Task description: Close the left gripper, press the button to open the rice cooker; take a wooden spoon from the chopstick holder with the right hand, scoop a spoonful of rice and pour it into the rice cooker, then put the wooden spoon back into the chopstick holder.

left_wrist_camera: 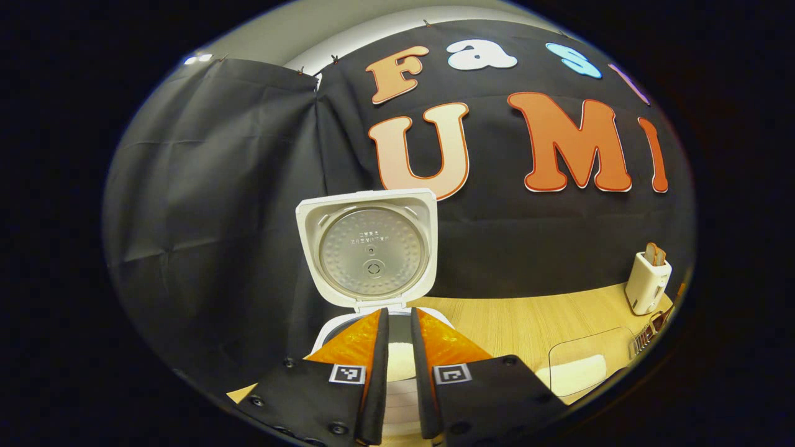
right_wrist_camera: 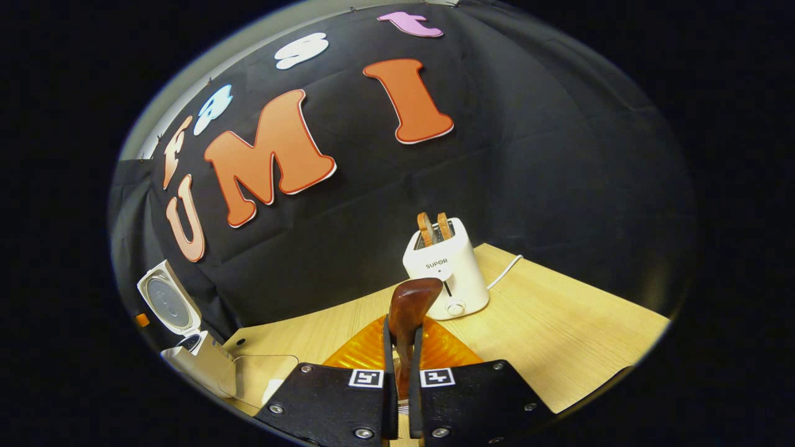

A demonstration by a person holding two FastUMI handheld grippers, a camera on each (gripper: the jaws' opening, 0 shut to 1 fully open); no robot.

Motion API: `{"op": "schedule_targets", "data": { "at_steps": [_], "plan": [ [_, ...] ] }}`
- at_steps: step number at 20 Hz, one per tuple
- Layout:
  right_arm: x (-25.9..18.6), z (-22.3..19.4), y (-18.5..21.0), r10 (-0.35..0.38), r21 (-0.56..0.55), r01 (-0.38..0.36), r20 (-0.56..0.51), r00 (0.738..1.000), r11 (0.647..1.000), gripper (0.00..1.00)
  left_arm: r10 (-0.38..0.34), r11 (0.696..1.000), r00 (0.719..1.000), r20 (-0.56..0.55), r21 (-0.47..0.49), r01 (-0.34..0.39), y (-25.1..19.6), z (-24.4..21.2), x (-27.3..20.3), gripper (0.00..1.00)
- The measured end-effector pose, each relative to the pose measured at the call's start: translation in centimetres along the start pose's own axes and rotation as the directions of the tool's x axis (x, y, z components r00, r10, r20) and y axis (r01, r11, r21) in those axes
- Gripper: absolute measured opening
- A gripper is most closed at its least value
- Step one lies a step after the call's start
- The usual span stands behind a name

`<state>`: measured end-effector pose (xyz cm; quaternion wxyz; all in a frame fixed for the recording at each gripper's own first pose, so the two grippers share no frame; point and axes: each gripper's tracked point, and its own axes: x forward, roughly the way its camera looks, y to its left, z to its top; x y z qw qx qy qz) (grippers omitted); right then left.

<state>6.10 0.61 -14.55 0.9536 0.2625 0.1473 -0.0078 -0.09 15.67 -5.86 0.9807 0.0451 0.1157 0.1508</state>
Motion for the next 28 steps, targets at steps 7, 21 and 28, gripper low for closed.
{"op": "schedule_targets", "data": {
  "at_steps": [7,21,28],
  "plan": [
    [-1.9,5.2,2.1,0.011,-0.029,-0.008,0.128,0.992,1.0,0.07,0.002,1.0,1.0,-0.013,-0.012,-0.002,0.7,-1.2,0.4,0.4],
    [-5.3,7.1,17.7,0.313,-0.164,-0.284,0.193,0.93,0.945,0.07,-0.032,0.999,0.999,0.038,-0.025,0.033,1.6,-1.2,0.1,0.84],
    [-3.2,0.8,21.5,0.384,-0.223,-0.361,0.07,0.921,0.906,0.07,-0.036,0.999,0.997,0.061,-0.037,0.038,2.1,-1.5,-0.5,0.85]
  ]
}}
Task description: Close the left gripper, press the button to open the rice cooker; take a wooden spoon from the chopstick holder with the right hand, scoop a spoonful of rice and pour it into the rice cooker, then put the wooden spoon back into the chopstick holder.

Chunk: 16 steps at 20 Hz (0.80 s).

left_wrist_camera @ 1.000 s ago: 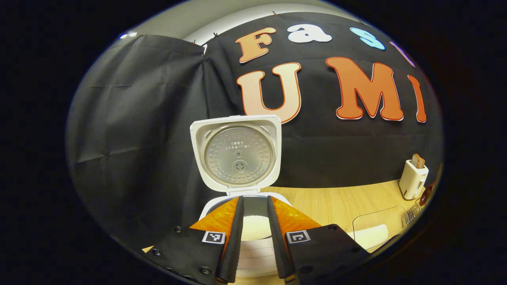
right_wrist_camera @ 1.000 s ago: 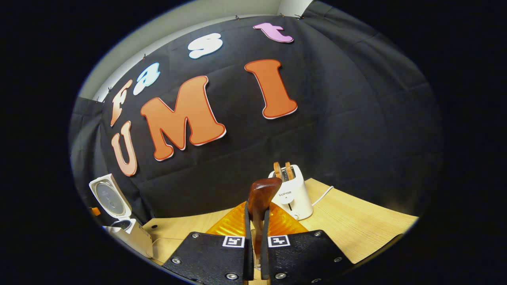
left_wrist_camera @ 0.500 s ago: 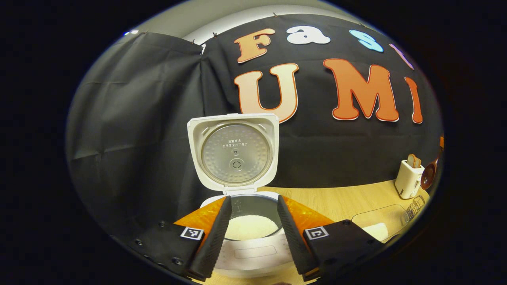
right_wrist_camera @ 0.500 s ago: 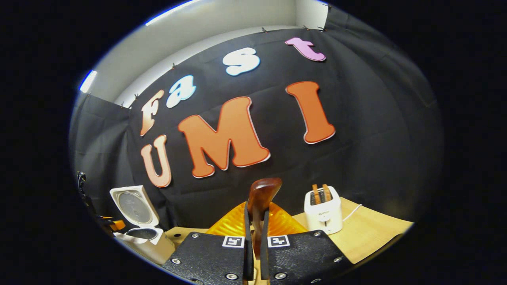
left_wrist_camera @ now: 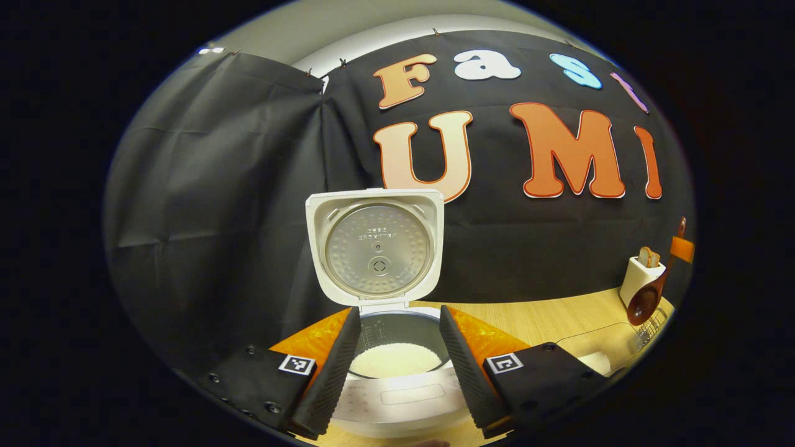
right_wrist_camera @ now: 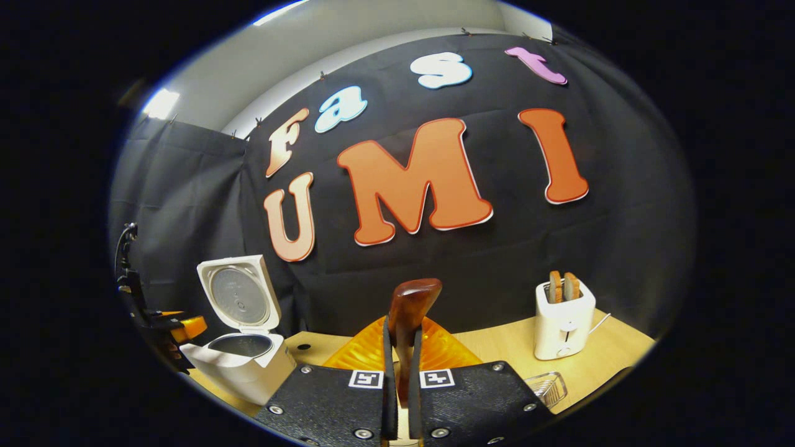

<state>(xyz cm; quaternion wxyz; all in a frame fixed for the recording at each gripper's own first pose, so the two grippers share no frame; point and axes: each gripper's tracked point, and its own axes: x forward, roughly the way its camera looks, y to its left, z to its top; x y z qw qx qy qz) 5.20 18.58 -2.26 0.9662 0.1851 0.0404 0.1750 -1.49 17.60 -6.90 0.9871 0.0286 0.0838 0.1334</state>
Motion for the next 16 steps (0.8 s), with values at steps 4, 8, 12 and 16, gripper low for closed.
{"op": "schedule_targets", "data": {
  "at_steps": [4,8,12,16],
  "plan": [
    [0.9,-3.5,0.8,0.015,-0.038,-0.018,-0.07,0.997,0.999,0.07,-0.001,1.0,1.0,0.006,0.01,0.001,0.3,-0.4,-0.1,0.82],
    [1.5,-5.7,1.5,0.017,-0.123,-0.03,-0.102,0.995,0.992,0.07,-0.004,1.0,1.0,0.008,0.014,0.004,0.3,-0.7,-0.2,0.85],
    [1.9,-7.6,1.3,0.0,-0.203,-0.027,-0.127,0.992,0.979,0.07,-0.004,1.0,1.0,-0.004,0.013,0.004,0.2,-1.4,-0.2,0.85],
    [2.5,-8.7,1.8,-0.011,-0.281,-0.028,-0.139,0.99,0.959,0.07,-0.009,1.0,1.0,-0.013,0.02,0.009,0.1,-1.8,-0.1,0.85]
  ]
}}
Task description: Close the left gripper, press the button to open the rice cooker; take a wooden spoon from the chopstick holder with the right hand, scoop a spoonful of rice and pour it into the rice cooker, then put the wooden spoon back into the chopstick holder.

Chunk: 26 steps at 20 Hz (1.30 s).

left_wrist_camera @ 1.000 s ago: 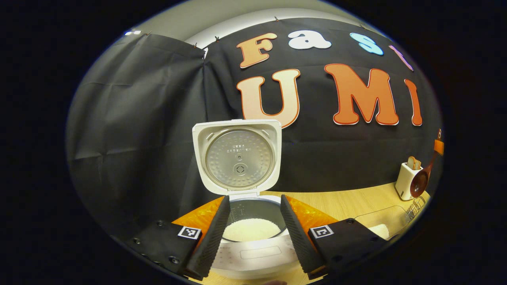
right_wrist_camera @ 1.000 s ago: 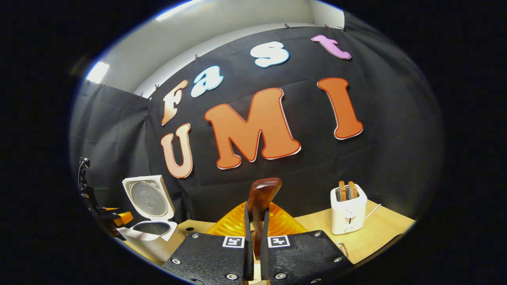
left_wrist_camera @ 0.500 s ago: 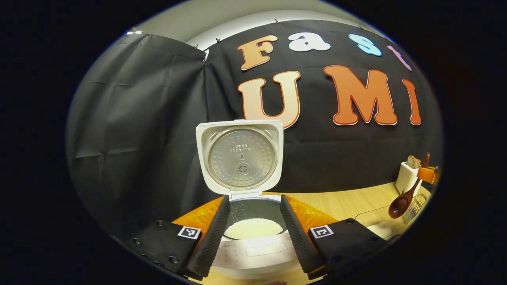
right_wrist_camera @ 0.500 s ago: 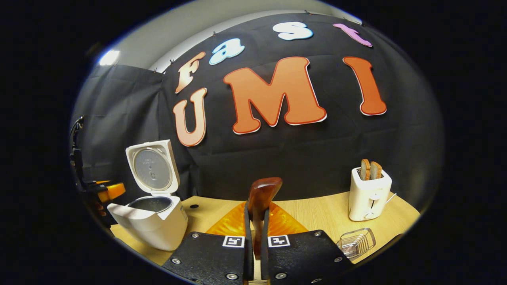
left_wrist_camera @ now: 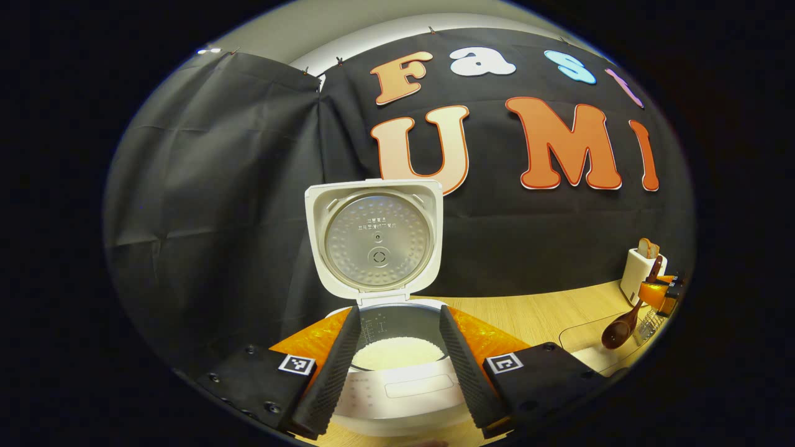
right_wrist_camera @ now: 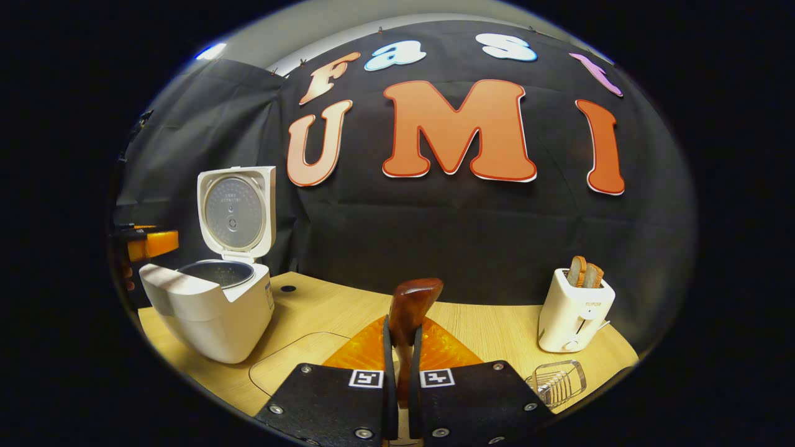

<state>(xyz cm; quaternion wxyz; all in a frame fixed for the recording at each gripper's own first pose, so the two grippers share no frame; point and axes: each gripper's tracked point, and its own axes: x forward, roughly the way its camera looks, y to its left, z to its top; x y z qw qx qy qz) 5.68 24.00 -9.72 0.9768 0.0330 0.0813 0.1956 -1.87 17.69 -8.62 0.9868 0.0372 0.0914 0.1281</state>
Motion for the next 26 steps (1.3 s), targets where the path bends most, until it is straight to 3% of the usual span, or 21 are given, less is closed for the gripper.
{"op": "schedule_targets", "data": {
  "at_steps": [3,7,9,25,26],
  "plan": [
    [0.2,-0.5,0.5,-0.012,-0.086,0.013,0.01,1.0,0.996,0.07,-0.014,1.0,1.0,-0.002,-0.003,0.014,-0.5,-0.1,0.0,0.82],
    [1.1,-2.0,1.3,-0.001,-0.141,-0.001,-0.014,1.0,0.99,0.07,-0.015,1.0,1.0,0.003,-0.002,0.015,-0.6,-0.2,-0.3,0.85],
    [1.7,-3.0,1.4,0.004,-0.128,-0.01,-0.046,0.999,0.992,0.07,-0.012,1.0,1.0,0.004,-0.004,0.012,-0.4,-0.5,-0.4,0.82],
    [4.1,-3.3,5.4,0.151,0.027,-0.15,-0.073,0.986,0.988,0.07,0.042,0.997,0.999,-0.013,-0.066,-0.043,2.8,-2.4,-0.8,0.85],
    [4.2,-3.3,5.7,0.165,0.054,-0.161,-0.075,0.983,0.985,0.07,0.044,0.997,0.999,-0.018,-0.069,-0.045,3.0,-2.5,-0.8,0.82]
  ]
}}
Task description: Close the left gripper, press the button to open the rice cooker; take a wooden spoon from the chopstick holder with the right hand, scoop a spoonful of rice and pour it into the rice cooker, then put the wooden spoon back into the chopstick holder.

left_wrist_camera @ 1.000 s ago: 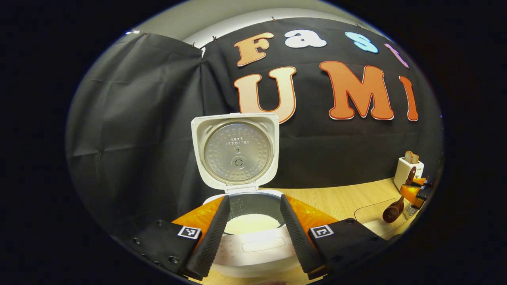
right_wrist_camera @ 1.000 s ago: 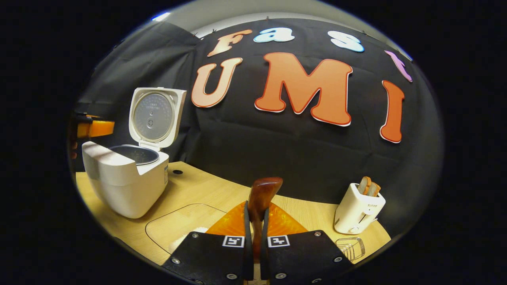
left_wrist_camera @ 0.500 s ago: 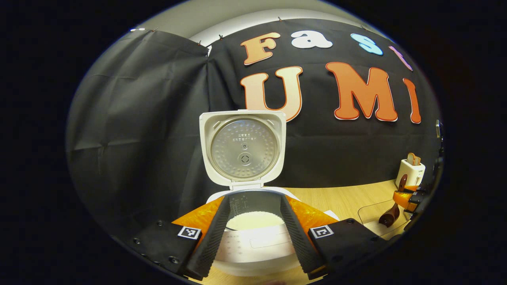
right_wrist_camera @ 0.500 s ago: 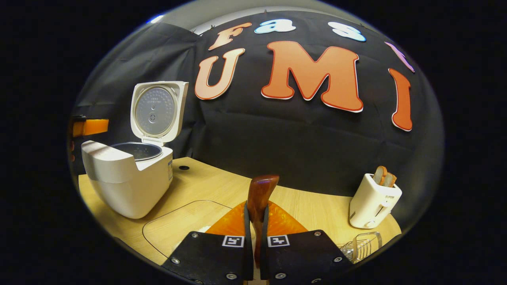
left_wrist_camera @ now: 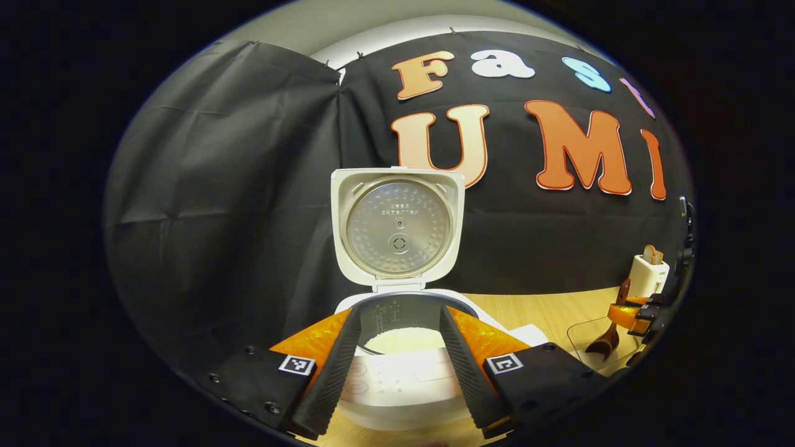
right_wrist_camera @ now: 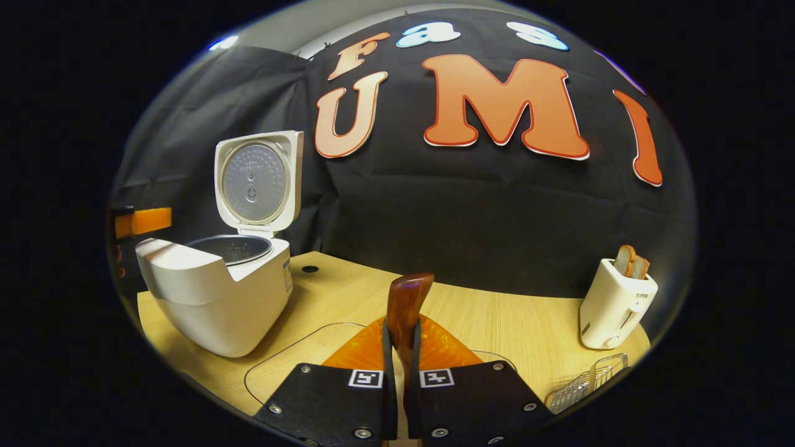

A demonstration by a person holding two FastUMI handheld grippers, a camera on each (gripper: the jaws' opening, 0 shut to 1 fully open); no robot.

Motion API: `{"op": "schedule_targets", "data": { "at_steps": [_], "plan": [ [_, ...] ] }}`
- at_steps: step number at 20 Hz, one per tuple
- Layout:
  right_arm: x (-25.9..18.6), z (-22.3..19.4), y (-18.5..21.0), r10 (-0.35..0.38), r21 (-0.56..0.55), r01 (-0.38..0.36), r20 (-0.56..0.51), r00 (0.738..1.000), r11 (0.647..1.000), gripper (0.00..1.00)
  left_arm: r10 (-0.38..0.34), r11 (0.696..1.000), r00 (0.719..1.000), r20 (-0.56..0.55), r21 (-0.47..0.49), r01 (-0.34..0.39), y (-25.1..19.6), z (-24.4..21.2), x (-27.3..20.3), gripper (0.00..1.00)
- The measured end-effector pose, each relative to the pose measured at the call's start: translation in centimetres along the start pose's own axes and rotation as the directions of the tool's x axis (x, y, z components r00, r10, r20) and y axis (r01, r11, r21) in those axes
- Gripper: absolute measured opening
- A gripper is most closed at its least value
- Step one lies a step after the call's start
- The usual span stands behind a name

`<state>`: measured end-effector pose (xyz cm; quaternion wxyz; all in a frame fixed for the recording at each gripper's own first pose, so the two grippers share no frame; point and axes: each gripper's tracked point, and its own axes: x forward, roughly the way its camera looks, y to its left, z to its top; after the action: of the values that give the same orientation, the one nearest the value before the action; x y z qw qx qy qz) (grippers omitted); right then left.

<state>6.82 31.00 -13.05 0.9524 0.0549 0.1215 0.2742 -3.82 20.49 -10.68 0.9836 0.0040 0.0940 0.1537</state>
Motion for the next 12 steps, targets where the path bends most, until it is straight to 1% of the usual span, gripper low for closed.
{"op": "schedule_targets", "data": {
  "at_steps": [2,5,6,7,10,12],
  "plan": [
    [0.3,0.0,0.5,0.03,0.063,-0.029,-0.011,0.999,0.998,0.07,0.008,1.0,1.0,-0.006,-0.007,-0.008,0.4,-0.3,-0.1,0.82],
    [0.5,0.0,1.1,0.07,0.161,-0.064,-0.03,0.997,0.985,0.07,0.024,1.0,1.0,-0.006,-0.019,-0.024,1.3,-0.5,-0.2,0.82],
    [0.6,-0.1,1.2,0.075,0.19,-0.067,-0.037,0.996,0.979,0.07,0.027,0.999,1.0,-0.005,-0.021,-0.027,1.5,-0.4,-0.3,0.82],
    [0.7,0.0,1.3,0.084,0.222,-0.072,-0.044,0.995,0.972,0.07,0.032,0.999,0.999,-0.004,-0.024,-0.032,1.7,-0.6,-0.6,0.85],
    [0.6,-0.3,1.9,0.105,0.304,-0.079,-0.072,0.992,0.949,0.07,0.043,0.999,0.999,-0.004,-0.028,-0.043,2.3,-0.6,-0.8,0.85],
    [0.6,-0.6,2.2,0.11,0.339,-0.073,-0.091,0.99,0.938,0.07,0.051,0.998,0.999,-0.003,-0.029,-0.051,2.7,-0.5,-1.2,0.85]
  ]
}}
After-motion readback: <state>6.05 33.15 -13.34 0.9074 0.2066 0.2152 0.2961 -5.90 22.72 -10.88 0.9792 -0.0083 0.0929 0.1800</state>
